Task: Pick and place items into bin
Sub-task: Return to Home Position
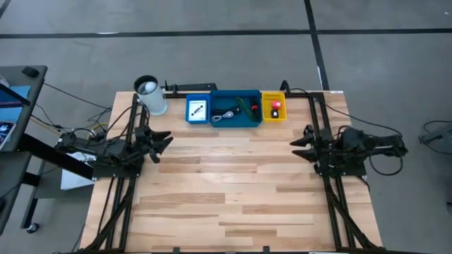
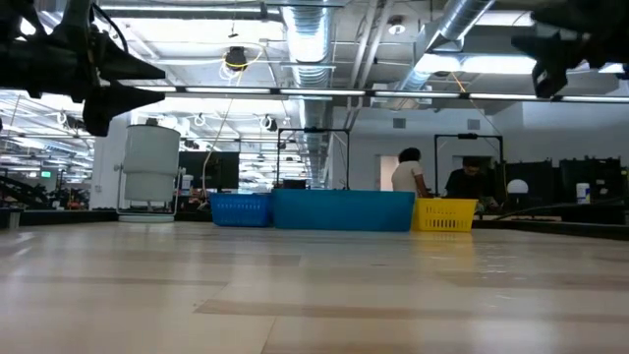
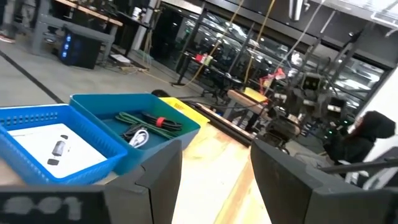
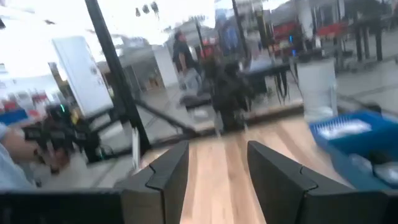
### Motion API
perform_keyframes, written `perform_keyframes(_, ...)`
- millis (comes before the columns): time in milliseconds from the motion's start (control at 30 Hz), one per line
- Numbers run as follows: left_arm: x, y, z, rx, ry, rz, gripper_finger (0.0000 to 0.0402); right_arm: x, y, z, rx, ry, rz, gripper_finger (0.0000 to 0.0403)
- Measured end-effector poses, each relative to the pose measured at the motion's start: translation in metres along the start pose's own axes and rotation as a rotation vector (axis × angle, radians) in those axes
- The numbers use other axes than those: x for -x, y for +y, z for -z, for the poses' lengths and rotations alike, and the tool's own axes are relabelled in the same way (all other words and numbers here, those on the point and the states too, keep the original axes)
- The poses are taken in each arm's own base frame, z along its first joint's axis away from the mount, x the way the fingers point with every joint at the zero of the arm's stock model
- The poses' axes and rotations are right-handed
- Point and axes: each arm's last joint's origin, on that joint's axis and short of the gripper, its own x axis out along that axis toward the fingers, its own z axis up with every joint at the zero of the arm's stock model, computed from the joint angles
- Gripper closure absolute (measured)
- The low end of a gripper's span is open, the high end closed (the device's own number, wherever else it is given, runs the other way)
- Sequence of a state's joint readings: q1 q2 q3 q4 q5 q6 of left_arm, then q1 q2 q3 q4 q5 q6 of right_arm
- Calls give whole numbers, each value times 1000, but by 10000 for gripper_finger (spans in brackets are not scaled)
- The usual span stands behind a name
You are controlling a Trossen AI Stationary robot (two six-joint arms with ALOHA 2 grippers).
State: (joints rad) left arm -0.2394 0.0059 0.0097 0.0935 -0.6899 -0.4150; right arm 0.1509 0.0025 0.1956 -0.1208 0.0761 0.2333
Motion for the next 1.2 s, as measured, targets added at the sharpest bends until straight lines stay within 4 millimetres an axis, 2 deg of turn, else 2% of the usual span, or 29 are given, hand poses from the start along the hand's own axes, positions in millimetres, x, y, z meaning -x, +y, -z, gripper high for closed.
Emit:
perform_keyframes(333, -1, 3, 2, 12, -29, -118, 220, -9, -10, 46, -5, 148, 37, 243)
perform_keyframes(433, -2, 4, 3, -1, -26, -139, 220, -11, -10, 47, -19, 151, 39, 243)
perform_keyframes(700, -3, 3, 5, -166, 9, -129, 220, -11, -11, 49, -15, 172, 45, 242)
perform_keyframes(1200, -3, 3, 5, -160, 10, -127, 220, -11, -11, 49, -15, 173, 46, 243)
